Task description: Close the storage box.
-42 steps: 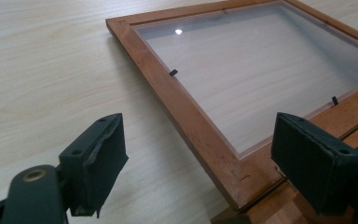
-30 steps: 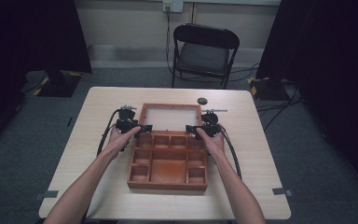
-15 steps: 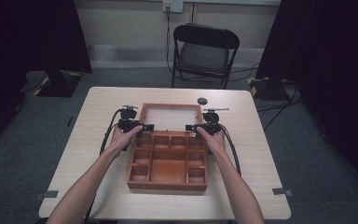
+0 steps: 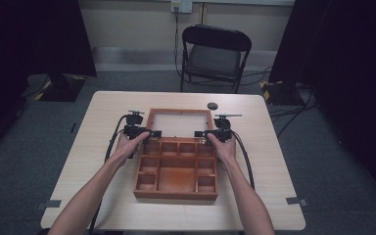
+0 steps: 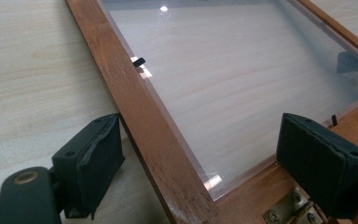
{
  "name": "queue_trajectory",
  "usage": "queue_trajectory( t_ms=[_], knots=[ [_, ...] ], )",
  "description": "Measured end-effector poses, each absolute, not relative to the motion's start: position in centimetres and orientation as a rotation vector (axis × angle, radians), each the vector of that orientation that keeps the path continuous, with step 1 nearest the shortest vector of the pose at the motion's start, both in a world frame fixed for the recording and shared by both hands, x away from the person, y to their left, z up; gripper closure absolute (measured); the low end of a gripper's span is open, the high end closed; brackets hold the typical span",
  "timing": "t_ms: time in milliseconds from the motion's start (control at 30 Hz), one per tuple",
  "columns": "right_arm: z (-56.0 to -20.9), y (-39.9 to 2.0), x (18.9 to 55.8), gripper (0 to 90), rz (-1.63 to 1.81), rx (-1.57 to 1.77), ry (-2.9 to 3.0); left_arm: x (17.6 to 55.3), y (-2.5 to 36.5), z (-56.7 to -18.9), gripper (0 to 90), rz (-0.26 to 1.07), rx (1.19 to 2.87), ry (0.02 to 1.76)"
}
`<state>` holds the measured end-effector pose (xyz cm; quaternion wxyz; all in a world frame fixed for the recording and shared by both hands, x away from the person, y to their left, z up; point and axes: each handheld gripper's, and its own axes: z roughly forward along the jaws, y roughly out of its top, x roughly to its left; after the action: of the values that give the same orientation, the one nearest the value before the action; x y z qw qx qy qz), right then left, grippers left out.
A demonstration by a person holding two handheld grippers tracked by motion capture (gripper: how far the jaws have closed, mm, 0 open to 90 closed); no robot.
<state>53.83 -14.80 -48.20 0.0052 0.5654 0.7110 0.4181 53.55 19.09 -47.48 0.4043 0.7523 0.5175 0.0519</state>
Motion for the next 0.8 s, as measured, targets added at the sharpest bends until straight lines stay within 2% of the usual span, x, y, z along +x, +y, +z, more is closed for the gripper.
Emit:
queue_trajectory(
  t_ms=[333,367,400,467,533,800],
  knots=[
    [-48.07,-14.73,53.55,16.4,1.299,1.756,2.207,53.79,19.26,-47.63,13.2,0.094,1.890,1.316],
    [-48.10,-14.76,53.53,16.5,1.303,1.752,2.204,53.80,19.28,-47.66,13.2,0.084,1.887,1.316],
    [-48.09,-14.78,53.44,16.6,1.311,1.747,2.199,53.95,19.58,-48.03,15.4,0.011,1.851,1.322],
    [-48.09,-14.78,53.40,16.7,1.310,1.739,2.194,53.97,19.68,-48.11,16.0,0.001,1.845,1.319],
    [-48.11,-14.82,53.32,17.8,1.318,1.727,2.190,53.84,19.51,-47.93,15.9,0.041,1.857,1.303],
    [-47.69,-14.66,53.17,18.5,1.291,1.699,2.178,53.85,19.49,-47.66,17.9,0.048,1.858,1.285]
  ],
)
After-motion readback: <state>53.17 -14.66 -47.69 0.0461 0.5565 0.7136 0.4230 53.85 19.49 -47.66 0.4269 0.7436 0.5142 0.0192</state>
